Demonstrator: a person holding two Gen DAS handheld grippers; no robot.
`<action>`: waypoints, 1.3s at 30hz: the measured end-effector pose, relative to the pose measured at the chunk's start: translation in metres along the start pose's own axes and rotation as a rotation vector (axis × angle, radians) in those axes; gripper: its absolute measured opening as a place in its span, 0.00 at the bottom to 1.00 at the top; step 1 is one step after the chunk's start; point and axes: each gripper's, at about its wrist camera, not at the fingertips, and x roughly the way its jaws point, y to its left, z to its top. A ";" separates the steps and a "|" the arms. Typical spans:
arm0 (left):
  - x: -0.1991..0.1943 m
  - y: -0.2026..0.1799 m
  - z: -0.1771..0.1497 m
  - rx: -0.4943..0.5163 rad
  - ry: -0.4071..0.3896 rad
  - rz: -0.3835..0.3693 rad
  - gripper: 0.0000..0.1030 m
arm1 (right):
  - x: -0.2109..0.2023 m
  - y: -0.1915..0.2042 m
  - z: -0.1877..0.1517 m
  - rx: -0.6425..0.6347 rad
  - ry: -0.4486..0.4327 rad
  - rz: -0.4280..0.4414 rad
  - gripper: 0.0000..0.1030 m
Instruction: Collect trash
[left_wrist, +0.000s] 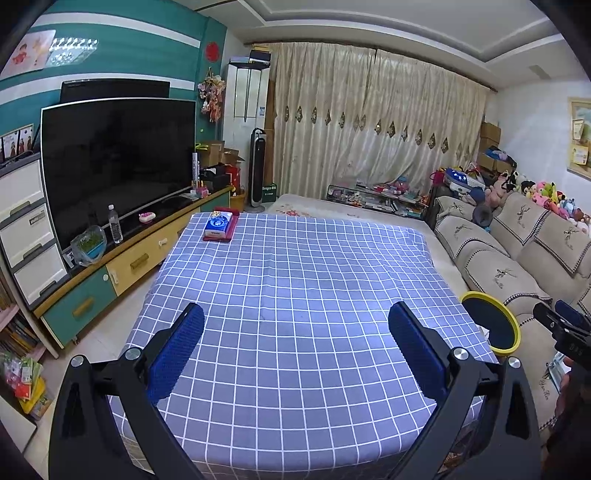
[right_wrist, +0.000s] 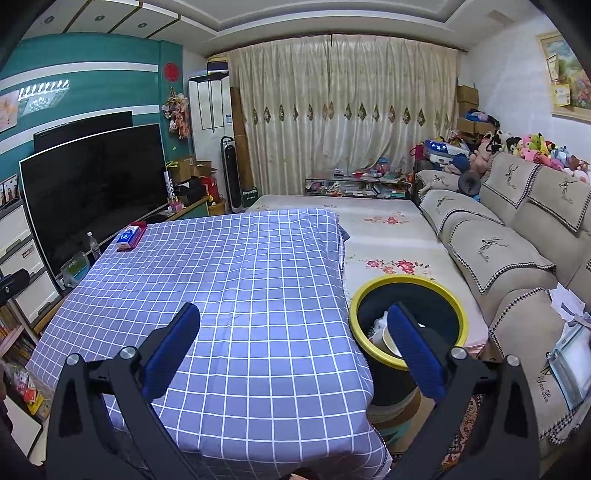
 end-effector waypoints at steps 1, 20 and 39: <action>0.001 0.001 0.000 0.001 0.002 0.001 0.95 | 0.001 0.000 0.000 0.000 0.002 0.000 0.94; -0.001 -0.005 0.001 0.014 -0.004 0.007 0.95 | 0.004 -0.002 0.000 0.010 -0.007 0.007 0.94; -0.002 -0.004 0.001 0.019 0.004 0.006 0.95 | 0.003 -0.001 0.001 0.012 -0.005 0.008 0.94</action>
